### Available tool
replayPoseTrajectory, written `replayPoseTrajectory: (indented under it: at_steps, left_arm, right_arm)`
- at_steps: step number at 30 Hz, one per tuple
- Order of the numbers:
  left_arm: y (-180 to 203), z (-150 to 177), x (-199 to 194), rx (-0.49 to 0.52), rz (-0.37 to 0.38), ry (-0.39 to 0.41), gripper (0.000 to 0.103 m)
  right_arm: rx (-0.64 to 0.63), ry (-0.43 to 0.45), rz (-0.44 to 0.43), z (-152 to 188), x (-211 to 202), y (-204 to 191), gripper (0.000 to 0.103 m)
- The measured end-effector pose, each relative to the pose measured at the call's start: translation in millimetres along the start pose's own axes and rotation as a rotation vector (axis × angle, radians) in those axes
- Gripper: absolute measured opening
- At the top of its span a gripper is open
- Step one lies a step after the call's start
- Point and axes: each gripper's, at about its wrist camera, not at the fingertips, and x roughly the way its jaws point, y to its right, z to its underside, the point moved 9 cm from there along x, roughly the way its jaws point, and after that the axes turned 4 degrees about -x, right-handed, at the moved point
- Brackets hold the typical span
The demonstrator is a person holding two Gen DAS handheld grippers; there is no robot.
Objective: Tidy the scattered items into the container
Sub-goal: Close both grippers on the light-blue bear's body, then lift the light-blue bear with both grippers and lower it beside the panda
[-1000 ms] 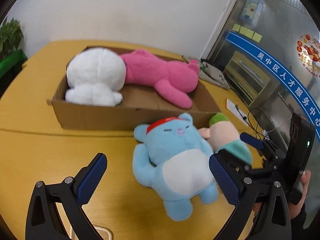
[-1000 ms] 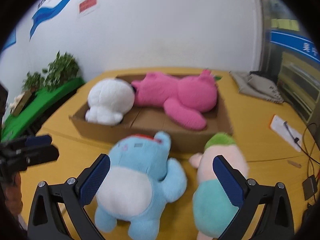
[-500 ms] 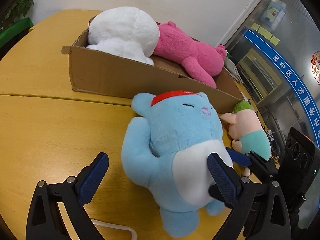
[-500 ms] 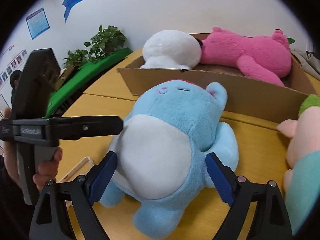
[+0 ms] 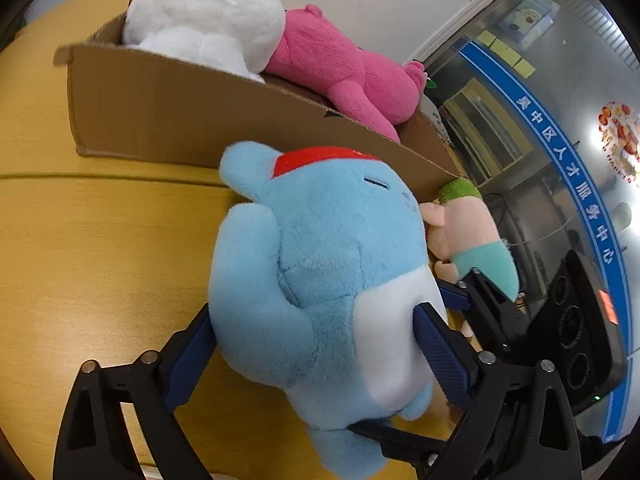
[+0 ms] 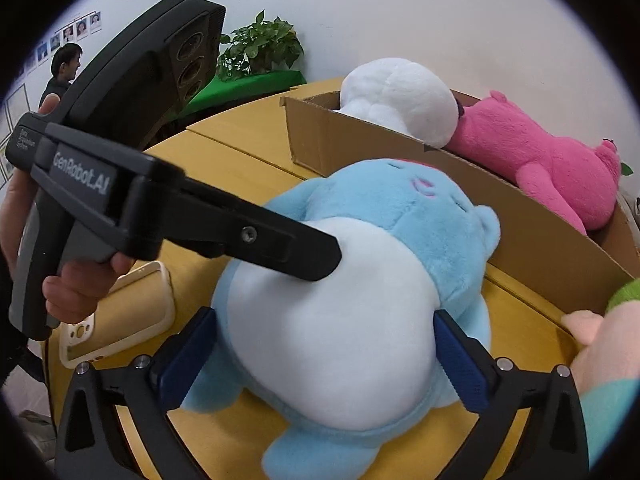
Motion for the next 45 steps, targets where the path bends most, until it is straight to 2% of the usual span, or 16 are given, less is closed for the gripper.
replayPoseTrajectory:
  at_steps: [3,8,11,14,17,21,25,27,29,33,34,36,38,41,45]
  left_arm:
    - [5,3,-5,0.011,0.01,-0.001,0.09]
    - [22,2,-24,0.018,0.04,0.008,0.082]
    - [41,-2,-38,0.083,0.008,0.024,0.081]
    - [61,-13,-57,0.116,0.038,0.07,0.081]
    - [90,-38,-84,0.177,0.062,0.14,0.081]
    - [141,-96,-121,0.296,0.074,0.249,0.081]
    - [155,-162,-112,0.349,0.059,0.292,0.082]
    - [143,-197,-85,0.325,0.036,0.275,0.081]
    - [119,-218,-52,0.284,0.003,0.234,0.081]
    - [60,-221,29,0.186,-0.11,0.1,0.08]
    - [43,-215,47,0.142,-0.104,0.059,0.081]
    - [28,-207,54,0.091,-0.034,0.058,0.083]
    - [24,-203,53,0.075,-0.011,0.058,0.084]
    - [22,-197,54,0.09,-0.049,0.049,0.087]
    - [19,-185,43,0.106,-0.133,0.076,0.087]
  right_arm:
    - [0.001,0.01,-0.006,2,4,-1,0.099]
    - [0.049,0.089,0.0,0,-17,1,0.077]
    - [0.061,0.117,0.003,-2,-27,1,0.075]
    - [0.077,0.172,0.017,-12,-43,4,0.075]
    - [0.064,0.249,0.054,-36,-72,14,0.075]
    - [0.019,0.346,0.132,-86,-110,39,0.075]
    - [-0.035,0.412,0.206,-139,-126,81,0.075]
    - [-0.03,0.401,0.219,-157,-114,108,0.075]
    - [-0.017,0.368,0.234,-164,-88,134,0.075]
    - [0.072,0.212,0.218,-141,-7,172,0.075]
    - [0.095,0.156,0.208,-129,13,175,0.075]
    - [0.126,0.097,0.202,-114,35,176,0.077]
    - [0.139,0.077,0.191,-110,37,176,0.079]
    - [0.184,0.025,0.158,-107,42,178,0.082]
    - [0.176,-0.037,0.207,-96,47,175,0.089]
